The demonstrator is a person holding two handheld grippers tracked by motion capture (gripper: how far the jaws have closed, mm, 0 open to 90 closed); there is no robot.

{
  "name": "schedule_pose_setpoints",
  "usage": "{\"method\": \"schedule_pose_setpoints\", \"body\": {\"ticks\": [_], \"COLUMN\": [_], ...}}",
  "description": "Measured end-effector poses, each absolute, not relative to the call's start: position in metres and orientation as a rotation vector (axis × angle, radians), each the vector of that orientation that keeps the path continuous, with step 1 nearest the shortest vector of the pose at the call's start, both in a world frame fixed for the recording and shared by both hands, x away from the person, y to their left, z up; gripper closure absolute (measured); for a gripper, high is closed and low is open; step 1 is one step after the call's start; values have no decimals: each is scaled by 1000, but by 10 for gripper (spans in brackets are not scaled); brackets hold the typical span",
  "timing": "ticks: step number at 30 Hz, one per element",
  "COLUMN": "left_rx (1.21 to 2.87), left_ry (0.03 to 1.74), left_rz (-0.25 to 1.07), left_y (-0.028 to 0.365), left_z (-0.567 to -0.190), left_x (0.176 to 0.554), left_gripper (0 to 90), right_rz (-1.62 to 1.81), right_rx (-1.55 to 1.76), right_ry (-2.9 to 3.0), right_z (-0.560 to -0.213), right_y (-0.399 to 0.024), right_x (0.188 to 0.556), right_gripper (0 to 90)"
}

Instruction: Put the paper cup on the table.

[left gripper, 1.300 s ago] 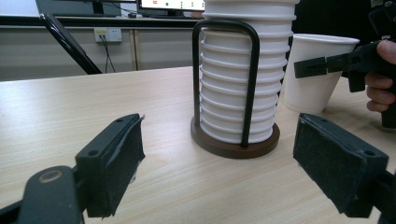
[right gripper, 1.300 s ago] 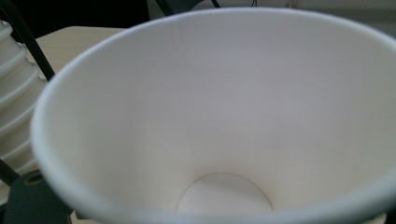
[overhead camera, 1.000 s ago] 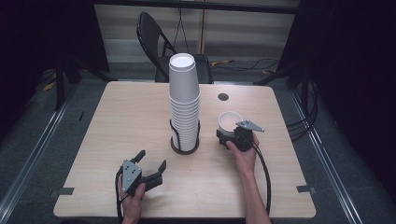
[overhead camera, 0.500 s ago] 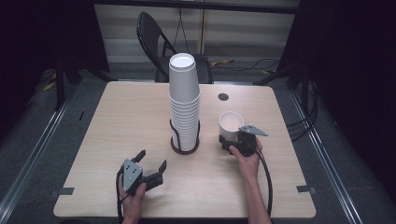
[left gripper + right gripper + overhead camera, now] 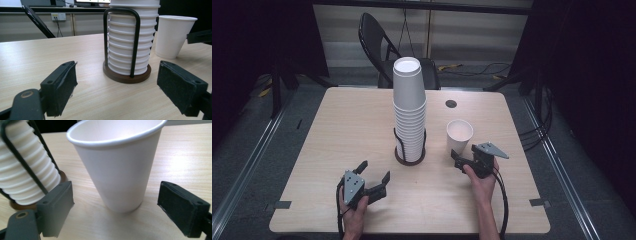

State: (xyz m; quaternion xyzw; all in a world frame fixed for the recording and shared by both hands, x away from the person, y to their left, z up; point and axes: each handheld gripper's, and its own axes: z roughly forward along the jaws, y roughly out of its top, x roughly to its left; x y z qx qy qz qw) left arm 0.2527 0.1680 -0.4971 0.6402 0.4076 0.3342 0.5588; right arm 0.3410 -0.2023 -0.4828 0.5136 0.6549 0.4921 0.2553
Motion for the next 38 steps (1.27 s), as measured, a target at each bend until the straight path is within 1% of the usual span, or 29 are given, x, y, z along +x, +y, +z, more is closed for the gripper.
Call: {"method": "schedule_pose_setpoints", "body": {"ticks": [5, 12, 17, 32, 38], "left_rx": [1505, 1496, 1502, 1481, 1483], "left_ry": [969, 980, 980, 995, 1005], "left_rz": [784, 786, 792, 796, 796], "left_y": [169, 169, 169, 170, 170], "left_z": [-497, -497, -497, -497, -497], "left_x": [253, 253, 253, 253, 253], "left_gripper": [160, 160, 161, 158, 158], "right_rz": [1408, 1409, 1399, 1420, 1416], "right_rx": [1359, 1318, 1309, 1225, 1213], "right_ry": [1756, 1722, 1703, 1657, 1654], "right_z": [-481, -475, -483, -495, -495], "right_y": [-200, -191, -187, -171, -168], "right_x": [326, 305, 290, 261, 258], "right_gripper": [127, 127, 127, 128, 128]}}
